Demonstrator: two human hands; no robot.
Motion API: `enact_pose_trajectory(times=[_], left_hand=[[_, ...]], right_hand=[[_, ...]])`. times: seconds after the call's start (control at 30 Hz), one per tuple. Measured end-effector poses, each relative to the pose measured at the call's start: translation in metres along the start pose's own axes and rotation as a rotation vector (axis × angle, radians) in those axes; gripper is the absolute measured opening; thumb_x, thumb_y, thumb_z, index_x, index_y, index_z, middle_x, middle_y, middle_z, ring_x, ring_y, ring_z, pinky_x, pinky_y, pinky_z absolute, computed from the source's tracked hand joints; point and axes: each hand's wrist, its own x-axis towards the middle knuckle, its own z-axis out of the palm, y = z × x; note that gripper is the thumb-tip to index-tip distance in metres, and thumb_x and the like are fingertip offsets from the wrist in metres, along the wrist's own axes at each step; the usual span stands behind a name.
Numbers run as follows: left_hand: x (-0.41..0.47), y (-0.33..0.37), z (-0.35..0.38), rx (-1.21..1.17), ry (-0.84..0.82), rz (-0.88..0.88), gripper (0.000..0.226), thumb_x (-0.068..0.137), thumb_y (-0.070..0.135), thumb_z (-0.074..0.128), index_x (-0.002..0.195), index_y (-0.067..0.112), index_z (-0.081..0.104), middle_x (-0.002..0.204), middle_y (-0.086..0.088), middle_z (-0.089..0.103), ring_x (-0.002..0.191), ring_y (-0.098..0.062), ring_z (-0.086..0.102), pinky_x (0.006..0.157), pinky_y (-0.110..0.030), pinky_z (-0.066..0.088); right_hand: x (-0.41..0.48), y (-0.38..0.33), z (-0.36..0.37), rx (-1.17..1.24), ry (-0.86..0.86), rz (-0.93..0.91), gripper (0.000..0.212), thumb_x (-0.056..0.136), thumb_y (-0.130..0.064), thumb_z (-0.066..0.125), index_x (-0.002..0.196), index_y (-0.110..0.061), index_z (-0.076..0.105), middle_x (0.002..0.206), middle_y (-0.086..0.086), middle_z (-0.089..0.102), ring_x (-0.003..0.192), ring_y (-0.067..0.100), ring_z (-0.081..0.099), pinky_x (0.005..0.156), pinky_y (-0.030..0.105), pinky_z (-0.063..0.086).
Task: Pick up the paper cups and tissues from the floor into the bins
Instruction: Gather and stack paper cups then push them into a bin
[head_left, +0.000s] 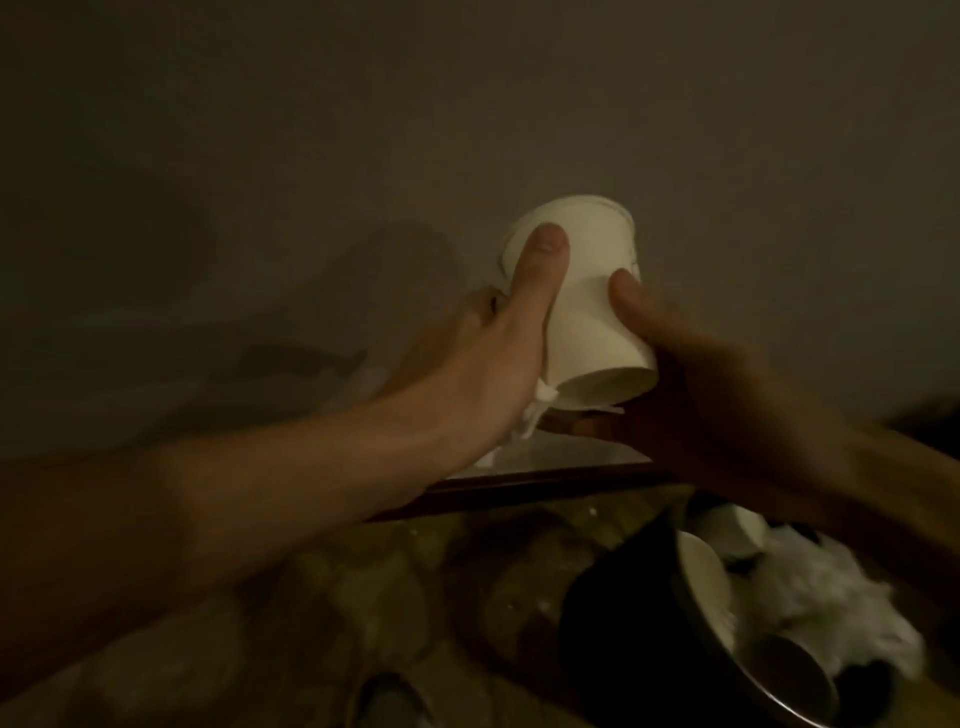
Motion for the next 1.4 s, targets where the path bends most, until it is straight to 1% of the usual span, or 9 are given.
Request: enact_pose_trajectory(times=[0.27,0.43,0.57,0.67,0.8,0.93,1.07,1.23,1.4], left_hand=[[0.041,-0.017,0.21,-0.094,-0.424,0.015,0.087,0.074,0.088,0.018,0.117,0.025,0.06,0.105,-0.001,0.07,0.097,-0.016,0.068,0.091,-0.044,0.055],[0.025,-0.071,0.286,-0.072,-0.48,0.082,0.072,0.082,0.073,0.022,0.145,0.039,0.025,0.136,0.007,0.049,0.103,0.005,0.057,0.08,-0.015,0.051],[0.024,-0.101,0.3,0.311,-0.551,0.222,0.052,0.104,0.047,0.027,0.153,0.037,0.015,0.158,-0.006,0.026,0.14,-0.023,0.035,0.103,-0.03,0.04],[0.027,-0.106,0.296,0.35,-0.511,0.296,0.039,0.101,0.049,0.029,0.133,0.03,0.043,0.136,-0.001,0.043,0.123,-0.021,0.047,0.094,-0.032,0.044],[0.032,-0.111,0.279,0.709,-0.502,0.516,0.045,0.099,0.047,0.024,0.118,0.024,0.058,0.12,0.001,0.046,0.106,-0.014,0.043,0.084,-0.027,0.04],[0.029,-0.113,0.273,0.608,-0.408,0.536,0.04,0.103,0.041,0.038,0.136,0.021,0.049,0.127,0.0,0.046,0.103,-0.009,0.049,0.076,-0.017,0.04],[0.034,-0.105,0.265,0.405,-0.366,0.397,0.035,0.097,0.038,0.057,0.13,0.026,0.056,0.119,0.008,0.047,0.102,-0.006,0.053,0.072,-0.007,0.042],[0.052,-0.084,0.245,0.346,-0.406,0.218,0.044,0.093,0.055,0.056,0.13,0.031,0.055,0.11,0.015,0.055,0.103,-0.007,0.056,0.081,-0.026,0.048],[0.053,-0.04,0.2,0.497,-0.413,0.349,0.022,0.095,0.043,0.059,0.076,0.033,0.062,0.076,0.014,0.063,0.072,-0.001,0.06,0.061,-0.024,0.045]], right_hand=[[-0.113,0.071,-0.158,-0.004,0.408,0.155,0.078,0.064,-0.074,0.072,0.131,-0.038,0.051,0.117,-0.003,0.071,0.109,0.024,0.068,0.081,0.032,0.058],[-0.155,0.12,-0.181,-0.275,0.589,0.19,0.063,0.075,-0.077,0.056,0.128,-0.071,0.022,0.105,-0.056,0.042,0.097,-0.024,0.055,0.071,0.008,0.051],[-0.167,0.148,-0.185,-0.422,0.577,0.273,0.06,0.081,-0.059,0.047,0.134,-0.056,0.02,0.125,-0.028,0.048,0.1,-0.014,0.06,0.078,0.015,0.055],[-0.171,0.156,-0.191,-0.698,0.558,0.374,0.079,0.076,-0.069,0.039,0.145,-0.034,0.026,0.137,-0.007,0.052,0.118,0.01,0.057,0.097,0.042,0.052],[-0.169,0.165,-0.192,-1.043,0.49,0.419,0.098,0.072,-0.078,0.028,0.15,-0.018,0.032,0.154,0.0,0.033,0.14,0.014,0.027,0.116,0.035,0.027],[-0.155,0.167,-0.194,-1.1,0.412,0.514,0.095,0.075,-0.078,0.028,0.151,-0.021,0.031,0.157,0.004,0.03,0.145,0.02,0.021,0.115,0.04,0.024],[-0.14,0.161,-0.198,-1.112,0.423,0.468,0.078,0.082,-0.072,0.04,0.141,-0.021,0.046,0.141,0.007,0.046,0.133,0.023,0.038,0.096,0.031,0.031],[-0.134,0.138,-0.195,-1.067,0.635,0.288,0.057,0.093,-0.055,0.044,0.139,-0.023,0.045,0.136,0.003,0.05,0.116,0.017,0.049,0.088,0.032,0.042],[-0.119,0.092,-0.161,-1.024,0.702,-0.036,0.027,0.092,-0.038,0.045,0.106,-0.02,0.06,0.101,-0.006,0.059,0.084,0.001,0.053,0.068,0.018,0.041]])
